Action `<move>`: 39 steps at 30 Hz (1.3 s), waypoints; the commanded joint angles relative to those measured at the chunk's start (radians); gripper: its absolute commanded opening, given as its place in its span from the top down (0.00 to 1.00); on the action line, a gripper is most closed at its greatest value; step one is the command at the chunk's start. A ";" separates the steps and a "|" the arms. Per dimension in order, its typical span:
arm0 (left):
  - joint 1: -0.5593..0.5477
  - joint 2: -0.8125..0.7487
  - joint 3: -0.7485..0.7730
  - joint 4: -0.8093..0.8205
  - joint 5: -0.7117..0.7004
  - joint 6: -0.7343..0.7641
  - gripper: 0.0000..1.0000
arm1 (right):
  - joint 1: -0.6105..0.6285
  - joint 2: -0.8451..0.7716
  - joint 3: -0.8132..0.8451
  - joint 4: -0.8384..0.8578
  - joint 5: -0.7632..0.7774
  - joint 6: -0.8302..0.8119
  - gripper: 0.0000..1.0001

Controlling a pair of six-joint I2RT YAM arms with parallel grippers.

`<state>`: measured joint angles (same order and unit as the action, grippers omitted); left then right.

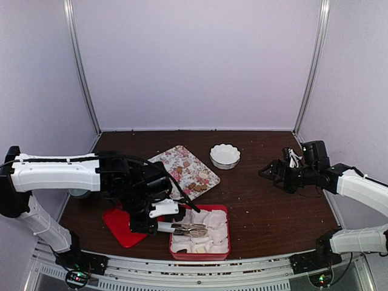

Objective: Pack the chocolate

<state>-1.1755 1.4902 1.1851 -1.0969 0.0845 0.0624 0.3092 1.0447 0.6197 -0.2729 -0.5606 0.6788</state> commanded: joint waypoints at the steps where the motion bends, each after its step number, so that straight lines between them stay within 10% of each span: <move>1: -0.004 0.006 -0.010 0.035 -0.009 0.014 0.84 | 0.007 -0.016 -0.010 -0.007 0.008 -0.009 0.00; 24: 0.011 -0.011 0.066 -0.010 -0.022 -0.005 0.68 | 0.007 0.015 0.007 0.021 -0.001 -0.011 0.00; 39: 0.357 -0.069 0.177 -0.019 -0.032 -0.091 0.65 | 0.007 0.038 0.015 0.063 0.003 0.007 0.00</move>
<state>-0.9039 1.4136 1.3525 -1.1069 0.0750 0.0162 0.3092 1.0767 0.6159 -0.2424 -0.5610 0.6819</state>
